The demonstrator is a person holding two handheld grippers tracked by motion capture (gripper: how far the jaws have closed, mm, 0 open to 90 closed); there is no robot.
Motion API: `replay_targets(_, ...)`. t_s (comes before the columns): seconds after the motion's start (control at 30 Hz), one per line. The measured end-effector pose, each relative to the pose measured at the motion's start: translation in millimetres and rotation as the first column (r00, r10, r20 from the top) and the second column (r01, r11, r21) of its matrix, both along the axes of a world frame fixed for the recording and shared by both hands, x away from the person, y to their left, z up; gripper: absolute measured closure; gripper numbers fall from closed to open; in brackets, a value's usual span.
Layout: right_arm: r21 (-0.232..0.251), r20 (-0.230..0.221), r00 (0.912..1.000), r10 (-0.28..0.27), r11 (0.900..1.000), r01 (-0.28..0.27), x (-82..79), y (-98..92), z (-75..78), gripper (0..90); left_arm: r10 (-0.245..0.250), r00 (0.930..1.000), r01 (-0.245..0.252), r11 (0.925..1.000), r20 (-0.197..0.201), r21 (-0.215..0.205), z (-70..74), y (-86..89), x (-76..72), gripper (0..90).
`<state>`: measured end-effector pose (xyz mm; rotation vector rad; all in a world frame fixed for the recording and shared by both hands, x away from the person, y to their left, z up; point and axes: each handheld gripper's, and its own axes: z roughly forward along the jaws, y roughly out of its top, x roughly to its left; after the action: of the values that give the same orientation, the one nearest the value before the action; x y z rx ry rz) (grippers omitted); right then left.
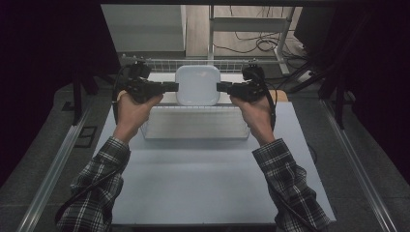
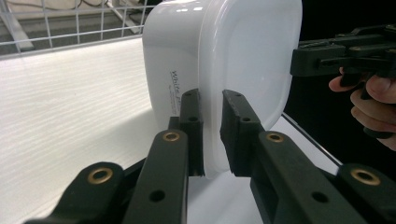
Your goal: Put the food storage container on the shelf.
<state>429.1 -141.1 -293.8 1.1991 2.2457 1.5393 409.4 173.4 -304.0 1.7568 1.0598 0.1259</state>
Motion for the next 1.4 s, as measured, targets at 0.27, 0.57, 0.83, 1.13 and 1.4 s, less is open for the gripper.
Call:
replay_targets(0.27, 0.016, -0.024, 0.9997, 0.007, 1.0, -0.007, 9.3, 2.5, -1.2, 76.2, 0.008, 1.0, -0.008, 0.9998, 0.0, -0.018, -5.5, 3.2, 7.2, 76.7)
replay_targets(0.57, -0.038, 0.0, 0.9999, -0.015, 0.999, 0.015, 16.8, 13.9, 0.4, 68.0, 0.024, 0.9996, -0.023, 0.9997, 0.014, -0.01, -10.6, 0.3, 12.6, 67.0)
replay_targets(0.83, -0.04, -0.024, 0.9996, -0.018, 0.999, 0.017, 25.0, 16.5, -1.5, 63.2, 0.028, 0.9996, -0.029, 0.9991, -0.005, -0.033, -13.2, 1.3, 19.9, 67.1)
replay_targets(1.13, -0.032, -0.054, 0.9981, -0.032, 0.999, 0.03, 33.7, 18.8, -4.6, 57.1, 0.06, 0.9981, -0.06, 0.998, -0.012, -0.02, -11.8, 0.2, 31.3, 60.2)
replay_targets(1.4, -0.039, -0.006, 0.9939, -0.11, 0.993, 0.109, 41.7, 22.5, -6.8, 54.9, 0.115, 0.9934, -0.115, 0.9933, -0.004, -0.015, -11.3, -3.0, 43.5, 56.0)
